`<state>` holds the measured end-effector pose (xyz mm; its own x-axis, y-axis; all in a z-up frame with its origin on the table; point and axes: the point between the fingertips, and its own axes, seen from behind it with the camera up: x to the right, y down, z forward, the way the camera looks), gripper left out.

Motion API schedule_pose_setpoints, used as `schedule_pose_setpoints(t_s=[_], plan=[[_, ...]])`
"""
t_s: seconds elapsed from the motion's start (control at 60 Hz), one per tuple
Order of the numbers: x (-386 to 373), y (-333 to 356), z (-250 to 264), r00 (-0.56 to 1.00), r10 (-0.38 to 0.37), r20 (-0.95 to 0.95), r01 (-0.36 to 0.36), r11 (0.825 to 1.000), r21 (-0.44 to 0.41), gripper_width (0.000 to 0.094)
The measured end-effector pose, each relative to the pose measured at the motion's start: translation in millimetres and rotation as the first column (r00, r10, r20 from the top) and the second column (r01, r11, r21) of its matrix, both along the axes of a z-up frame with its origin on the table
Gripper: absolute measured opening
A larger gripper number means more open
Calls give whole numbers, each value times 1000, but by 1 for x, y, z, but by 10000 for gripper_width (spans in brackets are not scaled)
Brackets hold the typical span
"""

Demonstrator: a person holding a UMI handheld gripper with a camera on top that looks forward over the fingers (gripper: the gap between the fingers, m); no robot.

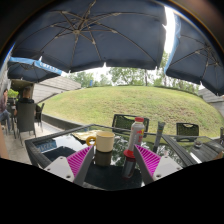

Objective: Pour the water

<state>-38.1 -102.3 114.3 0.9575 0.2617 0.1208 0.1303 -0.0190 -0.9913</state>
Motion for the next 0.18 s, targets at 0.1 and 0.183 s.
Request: schedule_pose_setpoints(t_s=[0.1,0.183], plan=[[2,-3,-12,1000,11,-22,-11,1000,-16,834],[7,3,-21,998,6,-59,-8,999,-34,835]])
